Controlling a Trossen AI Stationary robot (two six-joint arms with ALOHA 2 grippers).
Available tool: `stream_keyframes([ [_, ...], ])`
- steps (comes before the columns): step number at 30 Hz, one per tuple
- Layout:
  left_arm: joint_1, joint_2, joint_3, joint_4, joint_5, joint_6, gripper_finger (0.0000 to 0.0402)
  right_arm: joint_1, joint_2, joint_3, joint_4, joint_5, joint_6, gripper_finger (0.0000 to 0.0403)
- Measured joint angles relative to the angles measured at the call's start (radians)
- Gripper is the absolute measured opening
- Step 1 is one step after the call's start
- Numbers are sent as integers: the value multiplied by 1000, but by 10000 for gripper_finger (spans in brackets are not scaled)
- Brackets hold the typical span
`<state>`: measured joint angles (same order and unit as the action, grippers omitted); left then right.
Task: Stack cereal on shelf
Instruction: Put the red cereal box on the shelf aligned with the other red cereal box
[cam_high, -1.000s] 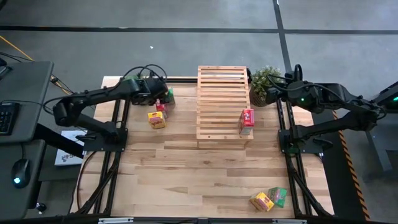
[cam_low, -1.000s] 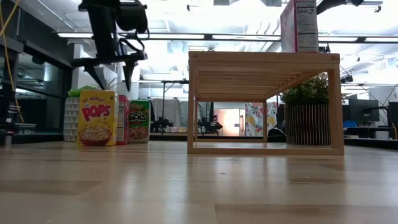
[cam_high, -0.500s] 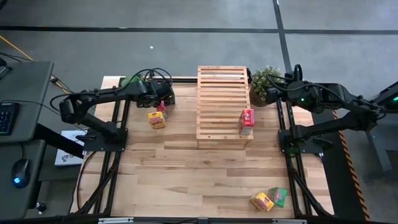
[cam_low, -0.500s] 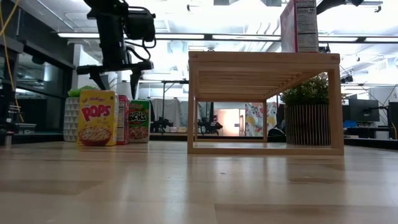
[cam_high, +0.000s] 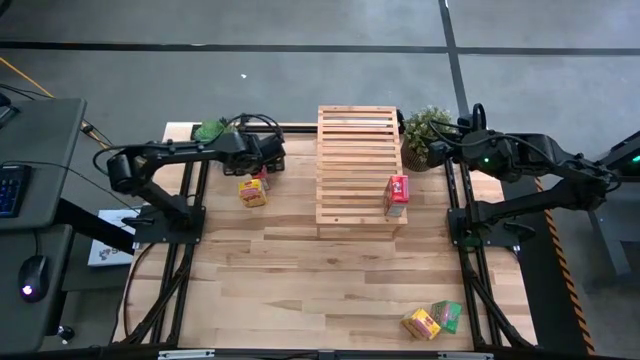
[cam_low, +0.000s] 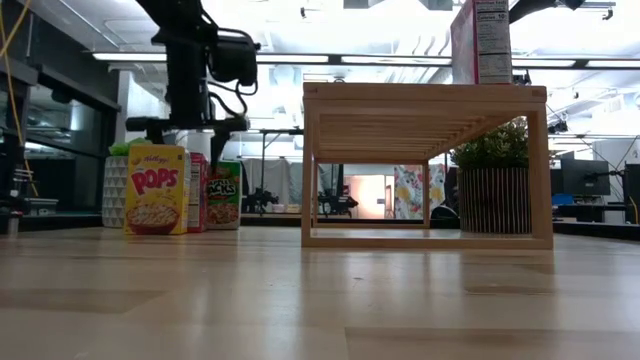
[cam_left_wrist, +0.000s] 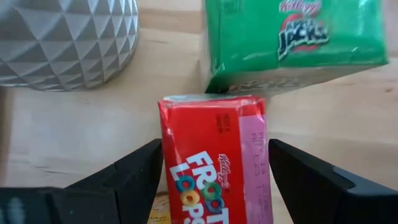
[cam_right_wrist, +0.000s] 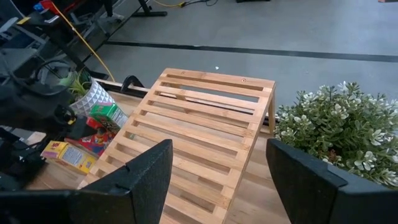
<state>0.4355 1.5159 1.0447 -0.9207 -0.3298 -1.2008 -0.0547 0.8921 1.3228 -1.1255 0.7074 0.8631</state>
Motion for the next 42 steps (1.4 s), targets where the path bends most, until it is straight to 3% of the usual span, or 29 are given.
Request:
stream_keyframes([
  [14, 0, 41, 0, -2, 3, 2, 270, 0, 0, 0, 0, 0, 0, 252],
  [27, 0, 35, 0, -2, 7, 28, 138, 0, 0, 0, 0, 0, 0, 252],
  [33, 0, -60, 0, -3, 94, 109, 126, 0, 0, 0, 0, 0, 7, 252],
  [42, -5, -361, 61, 70, 294, 267, 137, 0, 0, 0, 0, 0, 19, 252],
])
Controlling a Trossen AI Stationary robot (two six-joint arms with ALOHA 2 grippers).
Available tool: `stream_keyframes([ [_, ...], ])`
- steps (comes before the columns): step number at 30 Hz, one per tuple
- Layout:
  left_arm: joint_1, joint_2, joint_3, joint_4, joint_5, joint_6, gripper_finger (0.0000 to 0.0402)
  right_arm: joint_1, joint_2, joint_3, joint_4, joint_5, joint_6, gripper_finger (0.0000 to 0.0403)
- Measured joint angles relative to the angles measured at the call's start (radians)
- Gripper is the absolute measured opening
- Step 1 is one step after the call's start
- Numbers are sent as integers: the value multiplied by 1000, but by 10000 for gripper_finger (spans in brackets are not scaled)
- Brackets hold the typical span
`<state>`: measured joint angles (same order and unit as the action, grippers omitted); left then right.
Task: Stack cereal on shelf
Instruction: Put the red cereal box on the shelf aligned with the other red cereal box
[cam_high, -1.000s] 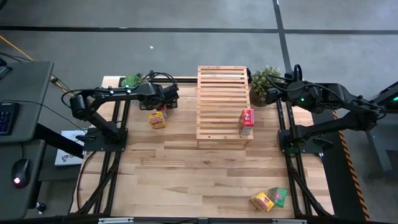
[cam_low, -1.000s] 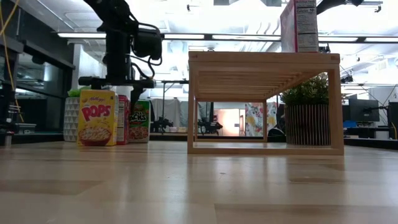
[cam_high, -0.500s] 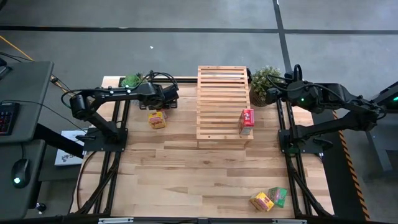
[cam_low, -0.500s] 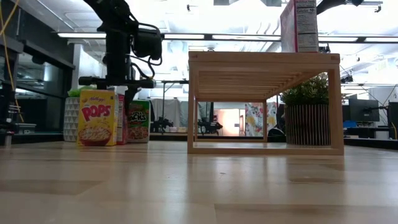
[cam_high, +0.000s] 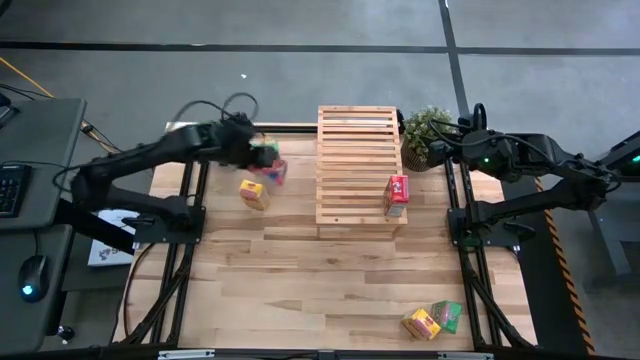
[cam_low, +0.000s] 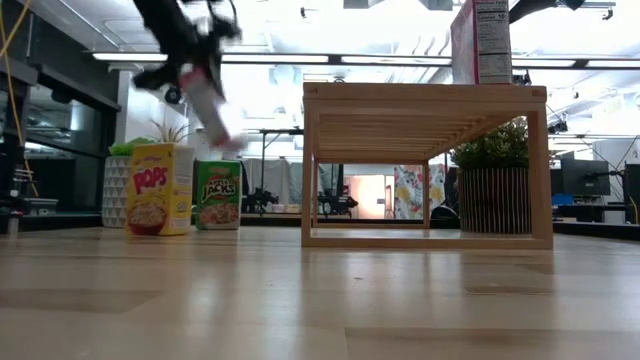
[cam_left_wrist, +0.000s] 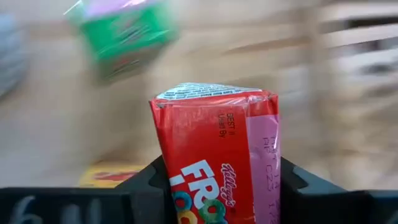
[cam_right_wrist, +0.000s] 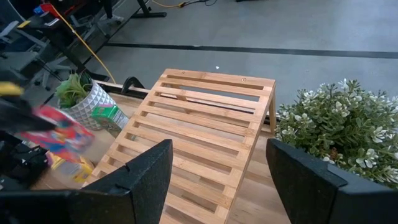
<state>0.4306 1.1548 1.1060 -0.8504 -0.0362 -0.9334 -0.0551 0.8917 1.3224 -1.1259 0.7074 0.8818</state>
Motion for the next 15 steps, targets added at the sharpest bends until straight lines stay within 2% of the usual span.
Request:
stream_keyframes([
  [3, -12, -47, 71, 83, 22, 70, 136, 0, 0, 0, 0, 0, 0, 252],
  [6, -38, -29, 191, 127, 37, 166, 134, 0, 0, 0, 0, 0, 0, 252],
  [10, -118, 106, 396, 110, 73, 340, 134, 0, 0, 0, 0, 0, 0, 252],
  [15, -233, 316, 670, 40, 131, 668, 134, 0, 0, 0, 0, 0, 0, 252],
])
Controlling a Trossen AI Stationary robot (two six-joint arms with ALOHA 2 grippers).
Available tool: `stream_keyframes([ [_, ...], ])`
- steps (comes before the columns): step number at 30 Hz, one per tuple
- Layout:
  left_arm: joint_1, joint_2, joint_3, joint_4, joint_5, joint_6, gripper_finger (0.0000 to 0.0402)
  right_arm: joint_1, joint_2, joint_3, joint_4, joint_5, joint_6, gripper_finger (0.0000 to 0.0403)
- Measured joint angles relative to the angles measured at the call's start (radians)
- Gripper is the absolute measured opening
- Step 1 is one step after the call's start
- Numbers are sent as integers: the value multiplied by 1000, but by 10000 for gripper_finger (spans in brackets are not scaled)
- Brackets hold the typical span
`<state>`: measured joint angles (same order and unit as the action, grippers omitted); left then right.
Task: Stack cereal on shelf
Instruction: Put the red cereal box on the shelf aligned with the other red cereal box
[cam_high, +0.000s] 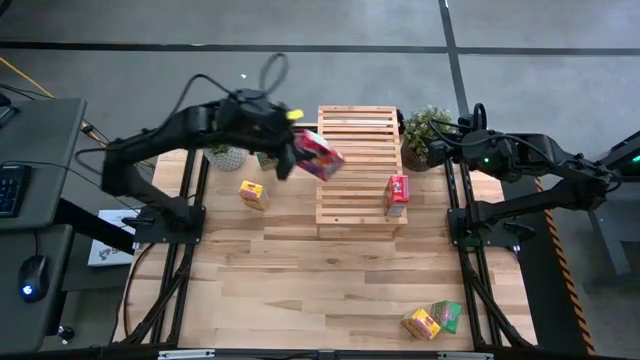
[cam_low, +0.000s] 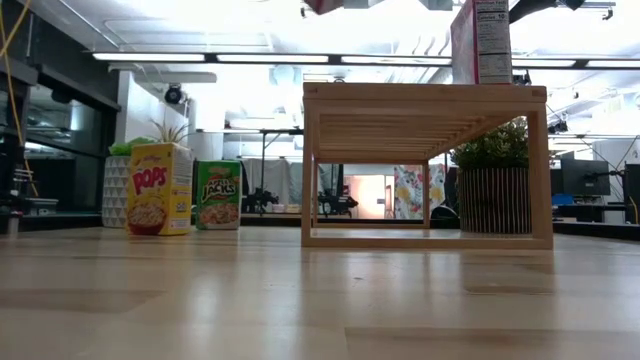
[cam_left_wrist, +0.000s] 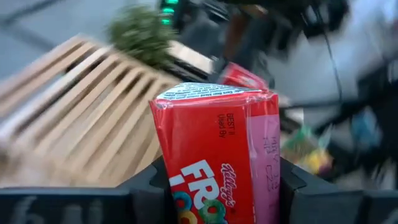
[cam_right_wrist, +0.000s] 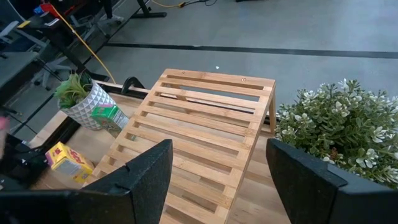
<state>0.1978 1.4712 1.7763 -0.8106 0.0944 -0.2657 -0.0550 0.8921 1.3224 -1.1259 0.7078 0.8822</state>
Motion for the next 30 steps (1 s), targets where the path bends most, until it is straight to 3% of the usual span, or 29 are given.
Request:
stream_keyframes([
  [5, -72, 168, 177, -97, -26, 357, 133, 0, 0, 0, 0, -3, 10, 252],
  [10, -97, 264, 225, -68, -30, 545, 133, 0, 0, 0, 0, -5, 11, 252],
  [20, -109, 390, 225, -52, 1, 626, 143, 0, 24, -1, -9, -4, 8, 252],
  [30, -116, 433, 224, -37, 1, 642, 147, 0, 51, -1, -15, -4, 8, 252],
])
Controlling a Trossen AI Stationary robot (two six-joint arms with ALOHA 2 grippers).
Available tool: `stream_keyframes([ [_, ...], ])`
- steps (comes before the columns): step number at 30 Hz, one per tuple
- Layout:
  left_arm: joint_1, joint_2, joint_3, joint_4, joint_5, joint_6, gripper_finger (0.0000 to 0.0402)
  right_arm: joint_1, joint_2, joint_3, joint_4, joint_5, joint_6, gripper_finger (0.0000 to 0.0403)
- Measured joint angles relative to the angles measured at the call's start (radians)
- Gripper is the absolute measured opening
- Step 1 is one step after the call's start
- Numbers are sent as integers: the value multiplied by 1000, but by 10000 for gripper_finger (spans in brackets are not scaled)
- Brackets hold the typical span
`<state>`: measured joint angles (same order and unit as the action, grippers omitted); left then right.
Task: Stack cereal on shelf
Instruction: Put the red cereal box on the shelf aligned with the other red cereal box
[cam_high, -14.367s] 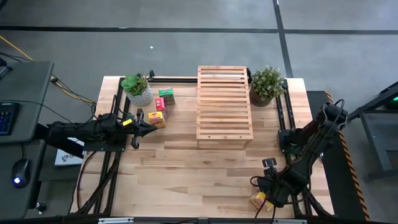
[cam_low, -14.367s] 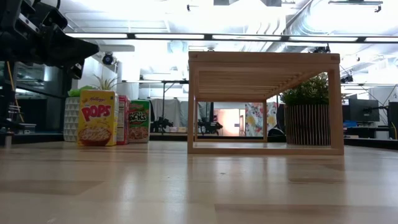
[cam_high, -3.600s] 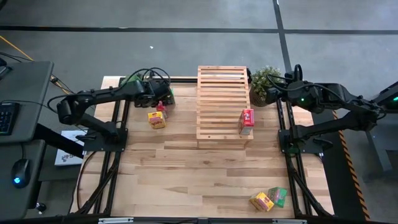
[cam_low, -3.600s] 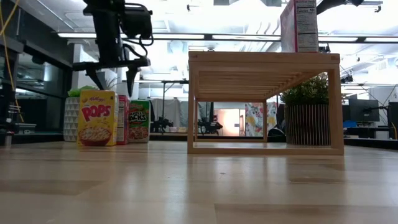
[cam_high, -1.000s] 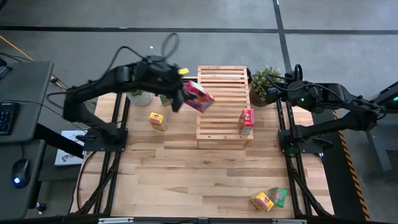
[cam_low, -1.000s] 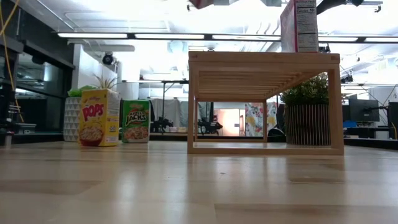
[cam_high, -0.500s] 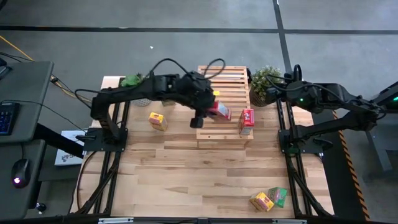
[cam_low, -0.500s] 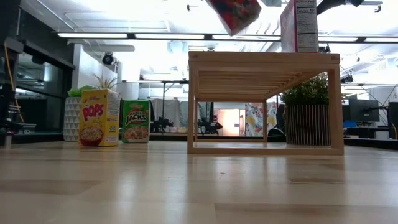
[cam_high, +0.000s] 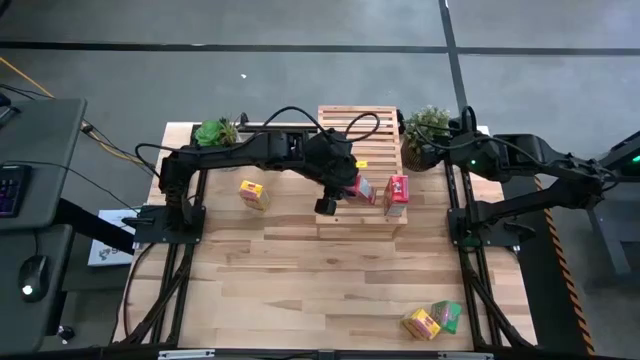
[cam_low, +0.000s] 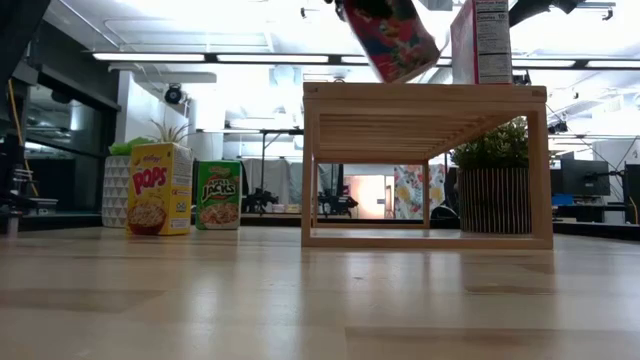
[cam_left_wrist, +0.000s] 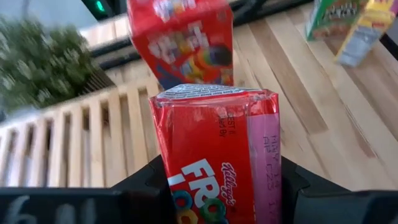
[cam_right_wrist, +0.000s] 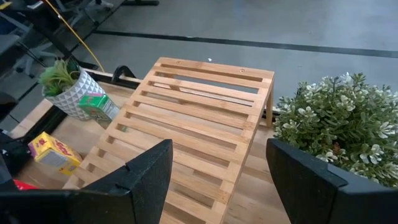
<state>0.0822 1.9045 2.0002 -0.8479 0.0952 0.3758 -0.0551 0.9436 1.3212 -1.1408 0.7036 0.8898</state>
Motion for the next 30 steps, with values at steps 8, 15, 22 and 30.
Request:
stream_keyframes([
  [8, 1, -2, -5, 5, 0, 2, 148, 0, -3, 0, -3, 0, 0, 252],
  [15, 1, -2, -5, 3, 1, 30, 148, 0, -3, 0, -3, 3, 0, 252],
  [22, 2, -2, -5, 3, 2, 29, 148, 0, -3, 0, -3, 3, 0, 252],
  [30, 2, -2, -5, 3, 1, -5, 192, 0, -3, 0, -2, -1, 0, 252],
])
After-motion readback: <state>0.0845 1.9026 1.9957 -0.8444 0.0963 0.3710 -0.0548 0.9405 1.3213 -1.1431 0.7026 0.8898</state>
